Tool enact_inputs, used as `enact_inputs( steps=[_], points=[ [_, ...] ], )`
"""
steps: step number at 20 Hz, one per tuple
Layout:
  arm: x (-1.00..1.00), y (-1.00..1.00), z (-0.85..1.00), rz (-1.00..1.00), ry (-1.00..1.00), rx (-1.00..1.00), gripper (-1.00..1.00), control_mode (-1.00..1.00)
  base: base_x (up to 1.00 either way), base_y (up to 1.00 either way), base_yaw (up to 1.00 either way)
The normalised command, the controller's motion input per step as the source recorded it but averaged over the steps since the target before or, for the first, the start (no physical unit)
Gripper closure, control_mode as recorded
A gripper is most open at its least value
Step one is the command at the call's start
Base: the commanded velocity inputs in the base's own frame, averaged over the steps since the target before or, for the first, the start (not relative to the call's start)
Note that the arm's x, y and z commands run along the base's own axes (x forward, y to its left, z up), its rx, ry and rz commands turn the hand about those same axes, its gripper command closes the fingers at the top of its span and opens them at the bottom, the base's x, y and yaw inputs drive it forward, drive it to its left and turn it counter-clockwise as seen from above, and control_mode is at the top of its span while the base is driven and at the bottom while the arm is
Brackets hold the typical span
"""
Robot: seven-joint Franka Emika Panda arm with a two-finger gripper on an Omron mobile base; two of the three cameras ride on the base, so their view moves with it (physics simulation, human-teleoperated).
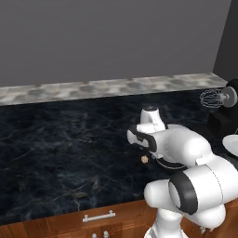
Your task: Add butter and sugar cubes to the stand mixer bowl and then turn on the stand mixer to begin making frosting.
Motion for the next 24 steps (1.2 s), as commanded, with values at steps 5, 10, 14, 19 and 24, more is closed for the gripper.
enact_inputs(
  steps=[5,10,14,19,24],
  points=[
    [0.00,0.00,-0.04,0.00,0.00,0.01,-1.00,-1.00,0.00,0.00,0.00],
    [-0.11,0.00,0.00,0.00,0.00,0.03,-1.00,-1.00,0.00,0.00,0.00],
    [-0.18,0.00,0.00,-0.02,0.00,0.04,-1.00,-1.00,0.00,0.00,0.00],
    [-0.15,0.00,-0.02,-0.02,0.00,0.02,-1.00,-1.00,0.00,0.00,0.00],
    [-0.11,0.00,-0.03,-0.01,0.00,0.02,-1.00,-1.00,0.00,0.00,0.00]
  ],
)
